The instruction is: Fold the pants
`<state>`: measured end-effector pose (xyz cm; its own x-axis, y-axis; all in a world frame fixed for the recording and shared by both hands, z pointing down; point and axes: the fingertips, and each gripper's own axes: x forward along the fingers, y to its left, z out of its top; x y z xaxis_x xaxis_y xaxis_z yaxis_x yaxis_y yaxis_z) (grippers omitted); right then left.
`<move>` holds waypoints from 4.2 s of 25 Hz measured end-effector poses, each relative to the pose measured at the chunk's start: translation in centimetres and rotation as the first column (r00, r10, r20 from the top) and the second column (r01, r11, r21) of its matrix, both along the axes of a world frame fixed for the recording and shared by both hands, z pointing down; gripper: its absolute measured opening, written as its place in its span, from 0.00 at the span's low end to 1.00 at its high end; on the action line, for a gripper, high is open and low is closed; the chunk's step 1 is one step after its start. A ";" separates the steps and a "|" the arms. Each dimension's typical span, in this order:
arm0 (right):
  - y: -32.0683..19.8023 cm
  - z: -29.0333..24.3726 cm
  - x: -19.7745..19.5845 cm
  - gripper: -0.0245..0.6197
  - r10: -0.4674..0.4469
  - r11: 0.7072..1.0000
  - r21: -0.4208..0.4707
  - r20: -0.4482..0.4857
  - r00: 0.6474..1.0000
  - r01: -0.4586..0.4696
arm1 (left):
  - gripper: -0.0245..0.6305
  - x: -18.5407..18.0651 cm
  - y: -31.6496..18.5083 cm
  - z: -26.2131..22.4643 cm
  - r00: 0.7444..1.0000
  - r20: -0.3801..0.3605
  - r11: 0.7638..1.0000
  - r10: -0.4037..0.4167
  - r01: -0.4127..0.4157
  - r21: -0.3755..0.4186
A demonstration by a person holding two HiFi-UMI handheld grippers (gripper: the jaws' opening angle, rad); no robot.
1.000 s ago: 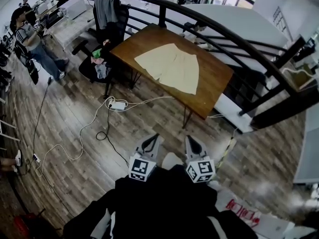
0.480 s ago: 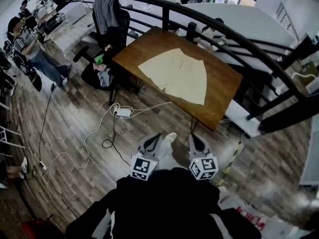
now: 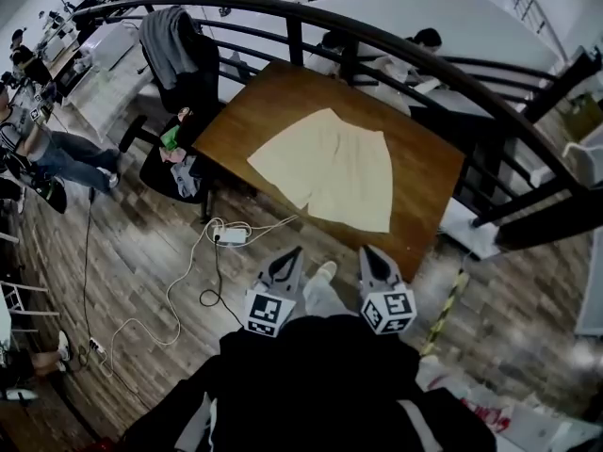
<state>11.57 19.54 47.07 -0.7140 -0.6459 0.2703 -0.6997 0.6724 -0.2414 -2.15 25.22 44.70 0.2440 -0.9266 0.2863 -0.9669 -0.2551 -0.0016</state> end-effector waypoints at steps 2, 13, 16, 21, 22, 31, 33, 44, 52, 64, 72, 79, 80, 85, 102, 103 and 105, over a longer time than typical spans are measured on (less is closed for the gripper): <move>-2.7 -0.1 -1.0 0.05 0.018 1.000 -0.020 -0.007 1.000 -0.018 | 0.04 -1.1 -3.1 -0.1 1.000 0.007 1.000 0.014 -0.014 -0.010; -14.0 1.0 -5.4 0.05 0.016 0.997 -0.070 -0.002 1.000 -0.017 | 0.04 -5.8 -15.0 1.5 0.999 0.048 0.997 0.021 -0.018 -0.071; -15.7 1.6 -6.2 0.05 0.007 0.997 -0.080 -0.012 1.000 -0.008 | 0.04 -6.8 -16.6 2.1 0.999 0.048 0.996 0.006 -0.001 -0.091; -17.8 2.4 -7.8 0.05 -0.027 0.996 -0.091 -0.022 0.999 0.025 | 0.04 -8.0 -18.2 3.2 0.999 0.048 0.993 -0.025 0.030 -0.115; -18.2 2.4 -8.1 0.05 -0.031 0.995 -0.092 -0.023 0.999 0.029 | 0.04 -8.3 -18.5 3.4 0.998 0.048 0.992 -0.029 0.034 -0.118; -22.2 2.6 -12.8 0.05 -0.063 0.995 -0.085 -0.068 0.996 0.057 | 0.04 -12.0 -22.7 5.3 0.995 0.037 0.982 -0.091 0.096 -0.165; -23.6 3.2 -14.2 0.05 -0.079 0.992 -0.103 -0.083 0.993 0.071 | 0.04 -13.5 -23.9 6.3 0.993 0.045 0.973 -0.106 0.113 -0.200; -30.3 8.2 -22.7 0.05 -0.194 0.966 -0.213 -0.212 0.958 0.149 | 0.04 -21.5 -29.0 13.4 0.984 0.104 0.896 -0.146 0.176 -0.408; -34.5 13.7 -28.5 0.06 -0.285 0.932 -0.310 -0.304 0.909 0.188 | 0.14 -24.4 -30.7 19.4 0.985 0.121 0.835 -0.126 0.172 -0.523; -40.4 19.1 -32.2 0.21 -0.395 0.909 -0.342 -0.518 0.759 0.240 | 0.20 -27.7 -29.7 24.6 0.985 0.130 0.737 -0.114 0.171 -0.654; -44.0 20.7 -32.0 0.23 -0.423 0.903 -0.346 -0.621 0.660 0.253 | 0.20 -29.6 -27.8 26.3 0.984 0.119 0.699 -0.135 0.180 -0.692; -41.3 23.6 -33.9 0.24 -0.616 0.776 -0.432 -0.676 0.405 0.459 | 0.20 -30.3 -26.9 27.3 0.989 0.105 0.677 -0.108 0.150 -0.720; -40.7 23.9 -34.1 0.24 -0.634 0.756 -0.444 -0.678 0.370 0.482 | 0.20 -30.3 -26.7 27.5 0.989 0.104 0.673 -0.105 0.147 -0.725; -39.9 24.9 -34.3 0.24 -0.655 0.718 -0.477 -0.709 0.261 0.507 | 0.20 -30.2 -26.2 28.0 0.991 0.082 0.661 -0.103 0.130 -0.739; -39.8 23.8 -35.0 0.05 -0.615 0.703 -0.429 -0.766 0.184 0.567 | 0.08 -29.1 -26.3 25.1 0.996 0.005 0.679 -0.090 0.064 -0.731; -39.8 23.6 -35.1 0.05 -0.614 0.705 -0.422 -0.766 0.192 0.570 | 0.07 -29.0 -26.3 24.6 0.996 0.003 0.685 -0.093 0.066 -0.725; -40.0 22.9 -35.3 0.05 -0.603 0.712 -0.404 -0.770 0.207 0.574 | 0.07 -28.7 -26.3 23.7 0.995 -0.003 0.698 -0.100 0.068 -0.713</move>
